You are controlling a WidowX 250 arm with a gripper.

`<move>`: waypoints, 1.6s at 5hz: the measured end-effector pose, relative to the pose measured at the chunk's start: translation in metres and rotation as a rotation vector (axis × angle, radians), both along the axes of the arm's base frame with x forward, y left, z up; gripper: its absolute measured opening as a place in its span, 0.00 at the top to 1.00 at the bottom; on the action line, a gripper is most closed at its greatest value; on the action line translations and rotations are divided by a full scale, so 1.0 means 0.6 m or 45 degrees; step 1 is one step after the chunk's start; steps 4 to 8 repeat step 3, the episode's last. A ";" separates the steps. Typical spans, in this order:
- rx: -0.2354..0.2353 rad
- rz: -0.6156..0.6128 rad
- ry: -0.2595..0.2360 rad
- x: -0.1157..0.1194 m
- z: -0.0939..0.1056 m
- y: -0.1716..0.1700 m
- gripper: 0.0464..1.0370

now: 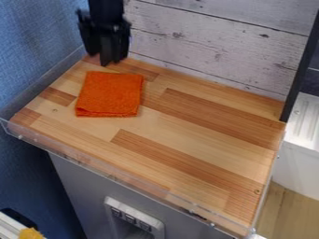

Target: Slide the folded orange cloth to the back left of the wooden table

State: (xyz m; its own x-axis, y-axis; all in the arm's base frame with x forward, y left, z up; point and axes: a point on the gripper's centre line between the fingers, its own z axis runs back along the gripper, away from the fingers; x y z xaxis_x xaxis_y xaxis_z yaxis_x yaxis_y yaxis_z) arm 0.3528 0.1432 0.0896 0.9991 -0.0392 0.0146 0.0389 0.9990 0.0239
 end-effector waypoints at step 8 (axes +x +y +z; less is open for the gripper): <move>-0.024 0.049 0.015 0.046 0.062 0.025 0.04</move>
